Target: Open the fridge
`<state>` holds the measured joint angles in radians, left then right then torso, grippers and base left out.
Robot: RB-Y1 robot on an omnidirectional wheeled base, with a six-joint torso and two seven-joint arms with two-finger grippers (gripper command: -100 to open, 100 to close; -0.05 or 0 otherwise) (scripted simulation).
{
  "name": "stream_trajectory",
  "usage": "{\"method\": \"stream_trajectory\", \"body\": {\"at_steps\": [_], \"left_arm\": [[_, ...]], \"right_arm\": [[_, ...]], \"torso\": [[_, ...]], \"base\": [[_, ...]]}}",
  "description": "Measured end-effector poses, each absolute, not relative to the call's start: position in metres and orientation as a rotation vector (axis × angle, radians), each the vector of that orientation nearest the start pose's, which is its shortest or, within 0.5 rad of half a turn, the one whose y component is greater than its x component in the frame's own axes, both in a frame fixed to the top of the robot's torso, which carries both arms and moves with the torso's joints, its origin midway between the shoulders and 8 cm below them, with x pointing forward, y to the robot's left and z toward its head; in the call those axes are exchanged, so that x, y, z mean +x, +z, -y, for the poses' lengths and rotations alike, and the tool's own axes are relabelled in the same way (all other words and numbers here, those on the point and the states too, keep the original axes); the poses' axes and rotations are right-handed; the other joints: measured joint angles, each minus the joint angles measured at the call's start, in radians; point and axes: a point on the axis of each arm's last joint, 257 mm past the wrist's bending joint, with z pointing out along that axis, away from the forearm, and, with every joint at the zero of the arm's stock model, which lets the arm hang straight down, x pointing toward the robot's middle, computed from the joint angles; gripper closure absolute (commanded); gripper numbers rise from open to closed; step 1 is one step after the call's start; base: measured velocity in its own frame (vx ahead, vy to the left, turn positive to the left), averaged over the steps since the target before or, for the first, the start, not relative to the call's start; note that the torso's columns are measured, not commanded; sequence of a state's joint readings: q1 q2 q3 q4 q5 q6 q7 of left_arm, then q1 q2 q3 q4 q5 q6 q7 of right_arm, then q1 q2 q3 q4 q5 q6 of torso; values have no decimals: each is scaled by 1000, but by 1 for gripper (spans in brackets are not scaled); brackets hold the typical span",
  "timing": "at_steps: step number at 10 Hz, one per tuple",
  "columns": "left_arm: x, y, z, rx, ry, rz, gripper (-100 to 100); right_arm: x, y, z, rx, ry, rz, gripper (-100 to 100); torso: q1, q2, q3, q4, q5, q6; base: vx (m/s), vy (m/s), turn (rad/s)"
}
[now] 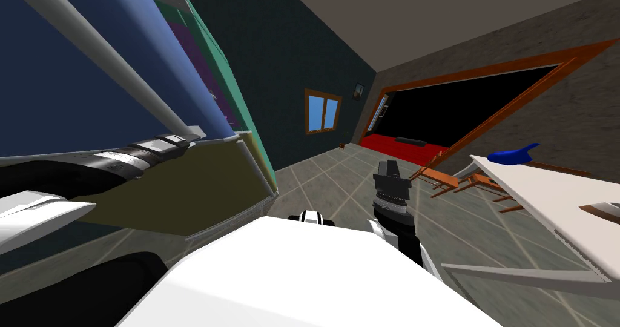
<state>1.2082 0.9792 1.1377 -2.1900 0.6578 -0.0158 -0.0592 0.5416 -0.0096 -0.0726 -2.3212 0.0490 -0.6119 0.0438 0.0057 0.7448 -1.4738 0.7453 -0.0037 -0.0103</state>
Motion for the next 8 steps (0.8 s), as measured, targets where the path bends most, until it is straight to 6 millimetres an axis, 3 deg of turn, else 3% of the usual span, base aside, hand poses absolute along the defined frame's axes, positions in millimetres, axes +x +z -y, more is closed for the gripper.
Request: {"method": "stream_trajectory", "body": {"at_steps": [2,4,8], "left_arm": [[310,112,-544,-563,-375,-1365,100],[313,108,-530,-551,-401,-1386,100],[324,107,-480,-467,-492,-1425,100]], "right_arm": [[310,50,290,496,1172,-583,0],[310,50,290,496,1171,-583,0],[310,50,290,496,1171,-583,0]], "torso": [[-4,8,8,-1,4,5],[-6,-10,-5,-4,-1,4],[-1,2,3,-2,3,5]], "base": [[-347,37,21],[-131,40,1],[-232,159,40]]}}
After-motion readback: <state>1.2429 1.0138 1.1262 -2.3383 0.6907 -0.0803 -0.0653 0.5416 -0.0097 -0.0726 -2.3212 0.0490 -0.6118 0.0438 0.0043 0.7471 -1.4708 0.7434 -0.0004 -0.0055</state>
